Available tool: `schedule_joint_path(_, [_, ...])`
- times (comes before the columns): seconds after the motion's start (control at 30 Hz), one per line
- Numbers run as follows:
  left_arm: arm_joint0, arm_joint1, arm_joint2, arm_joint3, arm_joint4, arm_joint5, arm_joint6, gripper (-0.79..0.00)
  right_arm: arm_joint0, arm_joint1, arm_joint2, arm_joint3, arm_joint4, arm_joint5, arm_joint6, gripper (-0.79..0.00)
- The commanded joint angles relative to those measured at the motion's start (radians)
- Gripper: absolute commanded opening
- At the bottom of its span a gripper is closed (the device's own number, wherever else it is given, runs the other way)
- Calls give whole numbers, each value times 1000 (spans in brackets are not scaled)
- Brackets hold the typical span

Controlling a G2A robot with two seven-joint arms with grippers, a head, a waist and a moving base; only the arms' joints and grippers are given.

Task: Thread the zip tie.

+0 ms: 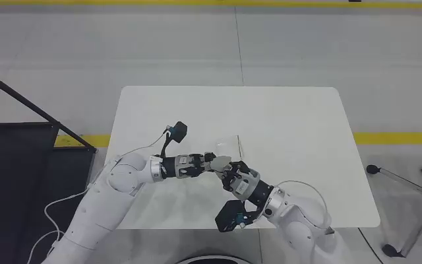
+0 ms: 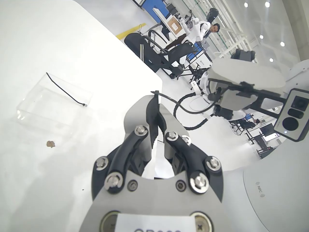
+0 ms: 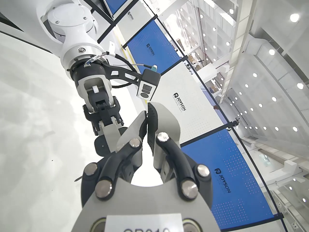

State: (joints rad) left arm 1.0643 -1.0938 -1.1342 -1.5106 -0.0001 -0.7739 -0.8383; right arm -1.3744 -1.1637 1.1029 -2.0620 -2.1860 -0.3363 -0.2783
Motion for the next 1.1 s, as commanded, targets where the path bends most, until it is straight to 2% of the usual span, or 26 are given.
schedule_joint_path(0.0, [0, 1, 1, 0, -2, 0, 3, -785, -2, -1, 1, 0, 4, 21, 8, -785])
schedule_joint_path(0.6, [-2, 8, 10, 3, -7, -11, 28, -785, -34, -9, 21, 1, 59, 168, 23, -785])
schedule_joint_path(1.0, [-2, 12, 7, 8, -26, -11, 56, -785, -12, -8, 1, 3, 13, 94, 25, -785])
schedule_joint_path(1.07, [-3, 13, 6, 8, -31, -12, 57, -785, -15, -7, 1, 0, 13, 90, 19, -754])
